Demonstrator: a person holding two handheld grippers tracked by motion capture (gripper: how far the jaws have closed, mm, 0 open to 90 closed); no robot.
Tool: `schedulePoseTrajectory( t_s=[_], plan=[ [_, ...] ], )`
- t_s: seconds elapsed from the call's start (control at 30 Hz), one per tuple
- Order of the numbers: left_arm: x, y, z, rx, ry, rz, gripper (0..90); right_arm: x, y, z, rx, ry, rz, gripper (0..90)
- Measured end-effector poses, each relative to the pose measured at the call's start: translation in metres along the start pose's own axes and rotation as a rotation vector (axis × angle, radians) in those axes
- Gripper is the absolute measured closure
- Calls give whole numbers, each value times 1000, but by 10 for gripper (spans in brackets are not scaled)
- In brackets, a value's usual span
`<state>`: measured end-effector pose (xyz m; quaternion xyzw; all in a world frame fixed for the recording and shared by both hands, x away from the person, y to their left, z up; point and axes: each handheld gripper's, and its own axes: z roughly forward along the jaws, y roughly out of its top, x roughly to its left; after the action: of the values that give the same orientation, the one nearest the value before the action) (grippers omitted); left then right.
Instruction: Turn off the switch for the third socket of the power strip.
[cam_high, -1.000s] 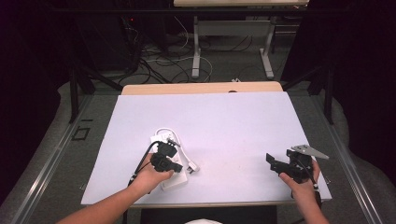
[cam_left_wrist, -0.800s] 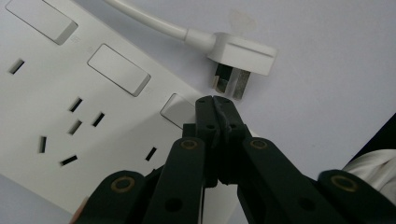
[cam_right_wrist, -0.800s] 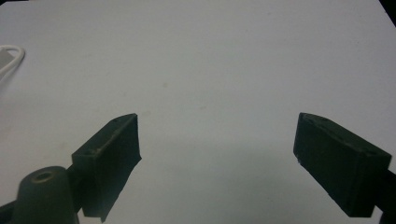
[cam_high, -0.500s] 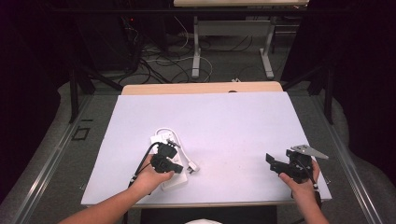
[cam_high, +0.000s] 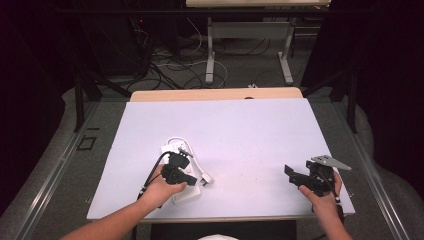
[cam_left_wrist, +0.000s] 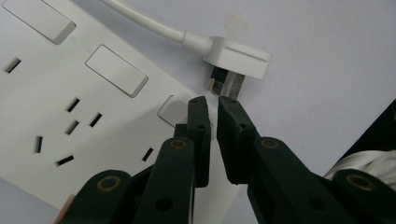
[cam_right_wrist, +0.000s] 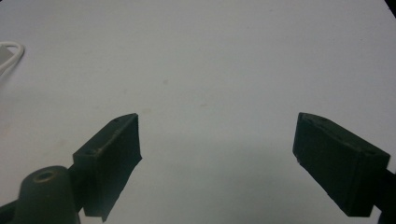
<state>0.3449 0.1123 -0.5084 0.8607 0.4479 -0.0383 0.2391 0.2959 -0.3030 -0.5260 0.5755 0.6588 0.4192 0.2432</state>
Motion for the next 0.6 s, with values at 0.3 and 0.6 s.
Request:
schedulePoseTrajectory(
  t_s=[0.3,0.6],
  plan=[
    [6,2,-8,-4,-13,-20,737,1,0,1,-2,2,-5,143],
    [9,6,-15,-25,-9,-27,671,1,0,1,-2,5,1,144]
  ],
)
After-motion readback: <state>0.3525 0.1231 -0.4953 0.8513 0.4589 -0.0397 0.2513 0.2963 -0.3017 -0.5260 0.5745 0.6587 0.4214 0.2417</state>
